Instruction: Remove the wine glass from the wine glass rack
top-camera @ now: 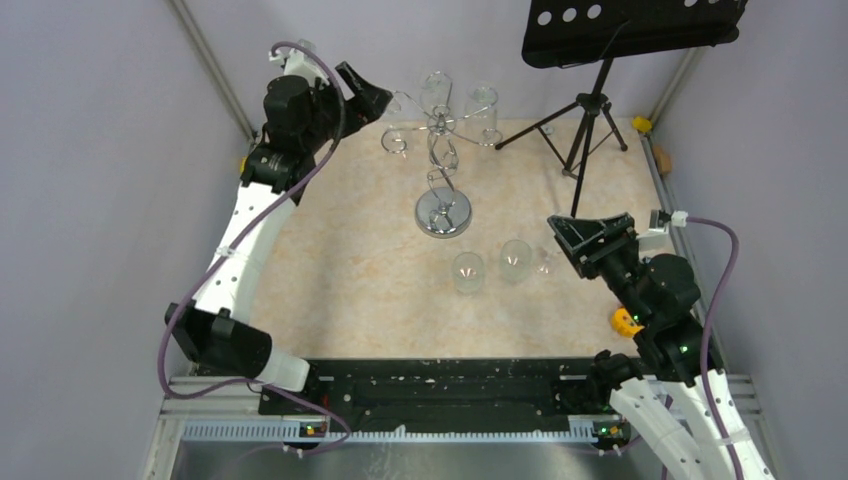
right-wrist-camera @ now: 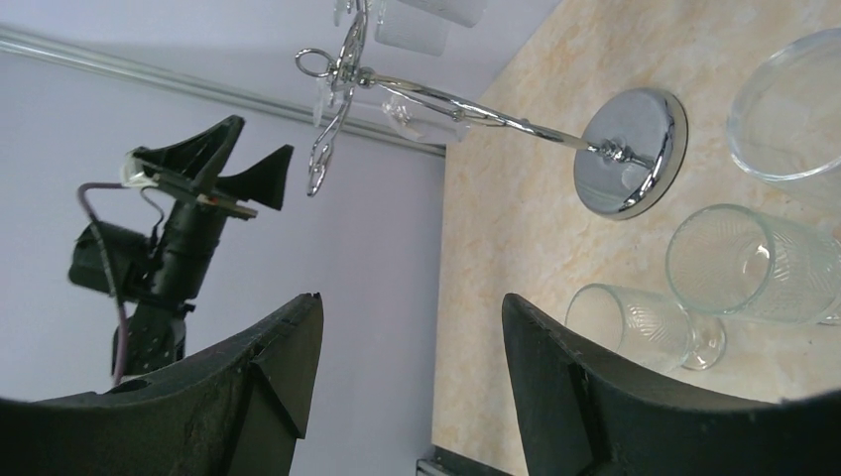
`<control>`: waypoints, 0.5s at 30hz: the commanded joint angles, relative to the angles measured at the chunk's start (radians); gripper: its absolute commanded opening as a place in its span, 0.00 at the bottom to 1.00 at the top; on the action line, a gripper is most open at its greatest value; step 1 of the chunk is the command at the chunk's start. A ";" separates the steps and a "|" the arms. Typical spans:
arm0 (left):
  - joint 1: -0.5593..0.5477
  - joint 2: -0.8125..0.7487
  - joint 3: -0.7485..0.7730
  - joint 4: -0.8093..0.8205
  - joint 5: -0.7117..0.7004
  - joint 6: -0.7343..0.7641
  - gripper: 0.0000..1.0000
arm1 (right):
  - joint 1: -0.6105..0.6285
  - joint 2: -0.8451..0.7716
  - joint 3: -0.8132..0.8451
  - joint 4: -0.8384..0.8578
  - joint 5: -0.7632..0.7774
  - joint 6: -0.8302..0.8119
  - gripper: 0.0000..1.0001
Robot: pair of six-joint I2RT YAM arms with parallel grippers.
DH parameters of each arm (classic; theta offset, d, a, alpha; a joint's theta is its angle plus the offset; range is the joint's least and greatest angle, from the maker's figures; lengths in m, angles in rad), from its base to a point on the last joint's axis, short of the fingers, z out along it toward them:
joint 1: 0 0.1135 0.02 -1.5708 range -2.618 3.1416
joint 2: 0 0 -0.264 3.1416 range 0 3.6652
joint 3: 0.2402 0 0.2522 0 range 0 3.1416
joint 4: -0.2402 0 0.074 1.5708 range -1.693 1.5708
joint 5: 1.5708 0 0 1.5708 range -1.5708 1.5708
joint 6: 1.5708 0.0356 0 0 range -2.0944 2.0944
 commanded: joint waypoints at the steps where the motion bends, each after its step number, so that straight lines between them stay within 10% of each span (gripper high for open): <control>1: 0.073 0.095 0.074 0.052 0.124 -0.062 0.88 | 0.002 -0.006 -0.003 0.096 -0.054 0.025 0.68; 15: 0.130 0.213 0.041 0.215 0.318 -0.175 0.56 | 0.002 0.038 -0.020 0.196 -0.139 0.015 0.68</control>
